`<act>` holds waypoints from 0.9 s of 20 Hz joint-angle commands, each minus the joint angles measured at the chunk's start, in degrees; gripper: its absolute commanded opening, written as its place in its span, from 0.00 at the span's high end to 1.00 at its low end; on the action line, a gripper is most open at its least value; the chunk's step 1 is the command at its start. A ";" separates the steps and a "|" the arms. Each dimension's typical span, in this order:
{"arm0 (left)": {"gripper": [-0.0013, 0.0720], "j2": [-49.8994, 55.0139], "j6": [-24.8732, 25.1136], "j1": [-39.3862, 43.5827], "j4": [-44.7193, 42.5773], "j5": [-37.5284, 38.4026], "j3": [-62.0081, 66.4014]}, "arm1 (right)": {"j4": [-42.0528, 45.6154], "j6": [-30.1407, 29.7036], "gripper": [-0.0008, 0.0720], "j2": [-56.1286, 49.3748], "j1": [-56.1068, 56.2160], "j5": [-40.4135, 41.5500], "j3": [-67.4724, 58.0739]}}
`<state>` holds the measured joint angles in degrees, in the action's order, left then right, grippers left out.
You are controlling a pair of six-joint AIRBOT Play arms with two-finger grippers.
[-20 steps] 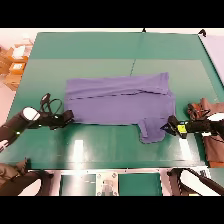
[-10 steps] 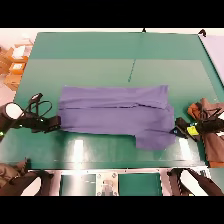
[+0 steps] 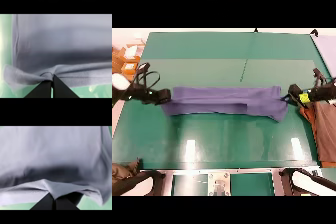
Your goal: Fold the shirts.
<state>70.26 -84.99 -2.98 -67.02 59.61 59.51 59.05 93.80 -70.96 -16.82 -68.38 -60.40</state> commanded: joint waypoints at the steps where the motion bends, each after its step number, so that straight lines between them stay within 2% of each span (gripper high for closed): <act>1: 0.94 13.14 5.97 -0.02 8.44 -4.66 9.07 | -0.61 0.28 0.96 -12.02 2.36 5.18 -9.07; 3: 0.94 20.33 8.39 0.11 11.98 -5.55 13.92 | -2.10 0.26 0.96 -18.16 2.89 7.02 -12.55; 5: 0.94 25.55 8.57 0.20 13.38 -5.60 17.94 | -4.02 0.24 0.94 -23.30 2.93 8.44 -15.30; 6: 0.74 26.88 8.57 0.20 13.55 -5.92 19.19 | -4.02 0.22 0.85 -25.18 2.84 8.48 -16.59; 7: 0.34 27.15 8.61 0.17 13.40 -7.04 19.74 | -3.98 -0.22 0.76 -26.49 2.38 8.28 -17.97; 8: 0.14 27.12 8.59 -0.20 12.85 -7.10 20.50 | -3.98 -2.12 0.69 -26.86 1.51 7.34 -19.30; 9: 0.15 27.12 8.57 -1.07 12.44 -5.44 21.97 | -3.96 -5.14 0.58 -26.86 0.17 5.35 -21.11; 11: 0.15 27.10 8.57 -3.43 11.91 1.27 25.66 | -3.74 -10.58 0.29 -26.84 -3.28 -1.46 -24.85; 13: 0.15 27.10 8.55 -5.75 11.76 6.93 28.61 | -2.54 -14.97 0.15 -27.02 -6.36 -6.16 -25.44; 16: 0.15 26.99 8.50 -7.06 11.91 10.49 30.03 | -2.10 -19.21 0.15 -29.53 -9.09 -10.05 -24.96; 17: 0.29 26.99 8.52 -7.06 11.91 10.51 30.01 | -2.29 -20.37 0.15 -30.95 -9.38 -10.99 -24.90; 18: 0.68 26.99 8.59 -6.88 12.07 10.43 30.01 | -2.80 -21.49 0.15 -32.50 -9.35 -11.65 -24.87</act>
<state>97.17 -76.55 -9.08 -55.16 67.44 88.38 56.55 77.23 -100.55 -24.51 -75.48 -84.93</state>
